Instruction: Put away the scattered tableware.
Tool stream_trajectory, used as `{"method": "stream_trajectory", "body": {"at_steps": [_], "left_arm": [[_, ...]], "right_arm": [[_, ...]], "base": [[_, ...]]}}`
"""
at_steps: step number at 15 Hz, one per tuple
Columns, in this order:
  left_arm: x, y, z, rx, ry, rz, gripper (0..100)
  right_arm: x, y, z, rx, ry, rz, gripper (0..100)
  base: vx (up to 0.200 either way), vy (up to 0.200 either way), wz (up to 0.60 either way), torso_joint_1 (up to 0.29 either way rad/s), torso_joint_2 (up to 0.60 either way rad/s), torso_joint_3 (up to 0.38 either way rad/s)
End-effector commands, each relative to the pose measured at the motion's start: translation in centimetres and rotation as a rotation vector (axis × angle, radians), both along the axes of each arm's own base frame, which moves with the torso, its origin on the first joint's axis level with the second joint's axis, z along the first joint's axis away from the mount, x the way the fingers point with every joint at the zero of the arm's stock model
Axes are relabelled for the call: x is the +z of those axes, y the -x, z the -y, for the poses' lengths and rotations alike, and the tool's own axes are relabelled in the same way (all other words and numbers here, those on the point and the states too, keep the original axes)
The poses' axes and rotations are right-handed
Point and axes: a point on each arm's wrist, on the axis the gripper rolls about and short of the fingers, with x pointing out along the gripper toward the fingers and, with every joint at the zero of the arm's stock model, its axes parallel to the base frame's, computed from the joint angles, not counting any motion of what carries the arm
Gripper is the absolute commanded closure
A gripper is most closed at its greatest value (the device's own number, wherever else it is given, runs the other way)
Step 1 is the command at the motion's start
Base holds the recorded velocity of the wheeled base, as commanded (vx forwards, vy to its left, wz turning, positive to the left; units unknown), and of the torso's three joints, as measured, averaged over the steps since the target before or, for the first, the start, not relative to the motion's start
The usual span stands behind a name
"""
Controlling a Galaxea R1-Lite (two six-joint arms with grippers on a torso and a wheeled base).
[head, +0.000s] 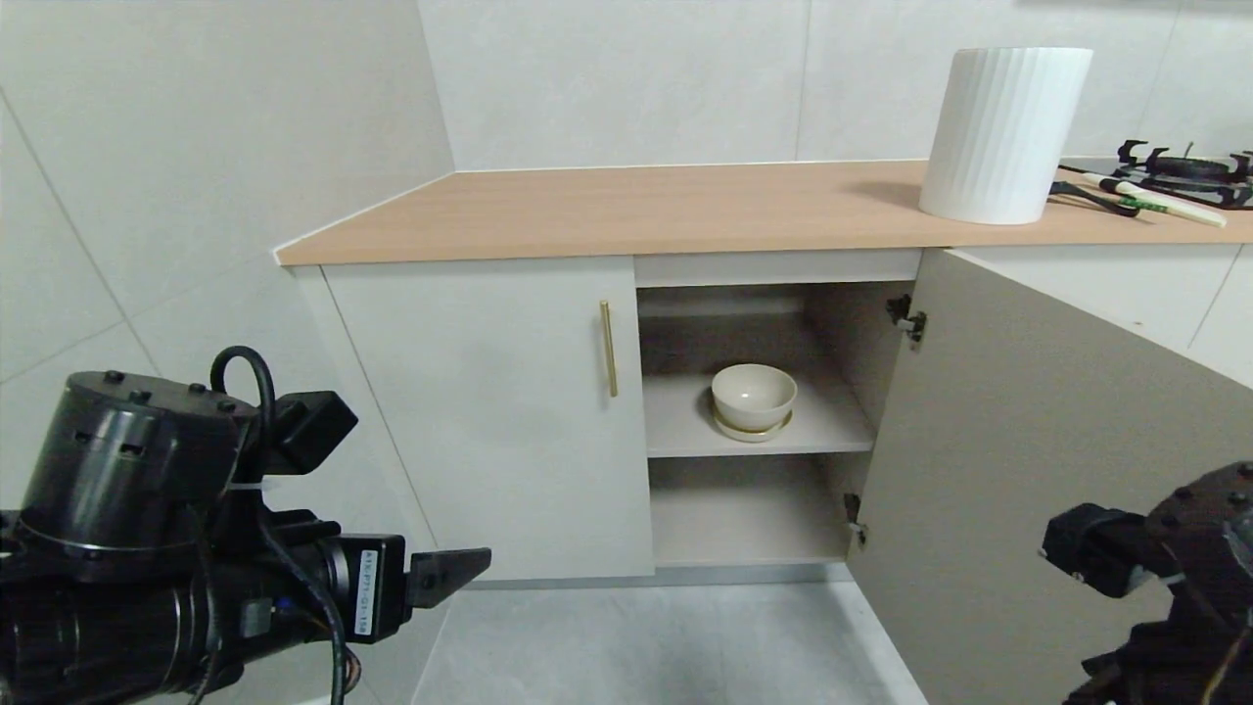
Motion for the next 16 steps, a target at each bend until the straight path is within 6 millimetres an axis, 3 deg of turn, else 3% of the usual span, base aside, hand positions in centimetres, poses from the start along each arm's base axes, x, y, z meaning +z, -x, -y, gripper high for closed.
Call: {"method": "stream_trajectory", "body": {"at_steps": [1, 7, 16], "left_arm": [[0.0, 0.0, 0.0, 0.002, -0.001, -0.002, 0], [0.0, 0.0, 0.0, 0.002, -0.001, -0.002, 0], [0.0, 0.1, -0.1, 0.001, 0.003, 0.001, 0]], "right_arm": [[1.2, 1.2, 0.5, 0.033, -0.016, 0.030, 0], [3.1, 3.3, 2.3, 0.032, 0.067, -0.008, 0], [7.2, 3.8, 5.7, -0.225, 0.059, 0.225, 0]], "base": [[0.000, -0.200, 0.00, -0.002, 0.00, 0.007], [0.000, -0.200, 0.00, 0.001, 0.00, 0.005], [0.000, 0.000, 0.00, 0.000, 0.00, 0.000]]}}
